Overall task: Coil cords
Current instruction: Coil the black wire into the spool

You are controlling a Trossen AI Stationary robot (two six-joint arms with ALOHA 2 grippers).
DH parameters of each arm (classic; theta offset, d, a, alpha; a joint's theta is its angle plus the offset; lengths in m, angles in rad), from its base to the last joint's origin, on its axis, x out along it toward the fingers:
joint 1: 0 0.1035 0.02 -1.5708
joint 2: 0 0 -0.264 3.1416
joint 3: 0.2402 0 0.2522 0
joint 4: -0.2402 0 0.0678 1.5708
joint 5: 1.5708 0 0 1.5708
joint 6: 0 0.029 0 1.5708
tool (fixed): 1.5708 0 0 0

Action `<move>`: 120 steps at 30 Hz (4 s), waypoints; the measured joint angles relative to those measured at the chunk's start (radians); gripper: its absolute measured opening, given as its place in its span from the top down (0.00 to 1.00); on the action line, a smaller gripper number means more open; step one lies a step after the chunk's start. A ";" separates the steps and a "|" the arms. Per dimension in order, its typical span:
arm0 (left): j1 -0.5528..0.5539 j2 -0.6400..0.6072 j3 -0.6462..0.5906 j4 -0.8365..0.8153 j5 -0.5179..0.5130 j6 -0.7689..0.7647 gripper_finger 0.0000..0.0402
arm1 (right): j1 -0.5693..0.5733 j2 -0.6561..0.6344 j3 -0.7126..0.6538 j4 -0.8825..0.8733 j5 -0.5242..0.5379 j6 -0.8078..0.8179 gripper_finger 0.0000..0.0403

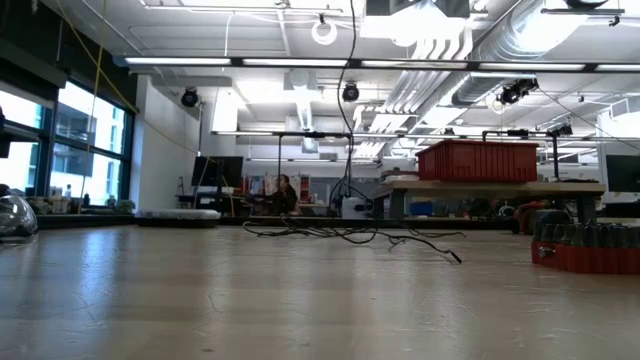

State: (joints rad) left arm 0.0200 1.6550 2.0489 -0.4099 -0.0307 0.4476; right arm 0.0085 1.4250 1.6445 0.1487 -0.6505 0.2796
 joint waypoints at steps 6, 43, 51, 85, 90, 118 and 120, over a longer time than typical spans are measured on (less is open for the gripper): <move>-0.002 0.001 0.034 0.002 -0.001 0.066 1.00 | 0.024 0.009 -0.001 -0.104 0.016 0.032 1.00; -0.113 -0.078 0.035 0.011 -0.154 0.114 0.99 | 0.028 0.101 -0.001 -0.182 0.090 0.008 1.00; -0.109 -0.076 0.034 -0.009 -0.018 -0.080 0.99 | 0.003 0.103 -0.003 -0.187 0.064 -0.015 1.00; -0.064 -0.024 0.030 0.074 0.157 -0.200 0.99 | -0.013 0.127 -0.004 0.102 -0.220 0.118 1.00; -0.064 -0.024 0.030 0.104 0.188 -0.184 0.99 | -0.007 0.126 -0.003 0.135 -0.223 0.151 1.00; -0.160 -0.147 0.028 -0.008 -0.031 -0.026 0.99 | -0.056 0.124 0.000 -0.095 -0.161 0.123 1.00; -0.183 -0.183 0.028 -0.066 -0.091 -0.057 0.99 | -0.067 0.124 0.000 -0.093 -0.159 0.103 1.00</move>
State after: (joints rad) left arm -0.1631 1.4724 2.0773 -0.4759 -0.1219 0.3904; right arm -0.0589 1.5490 1.6447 0.0556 -0.8097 0.3826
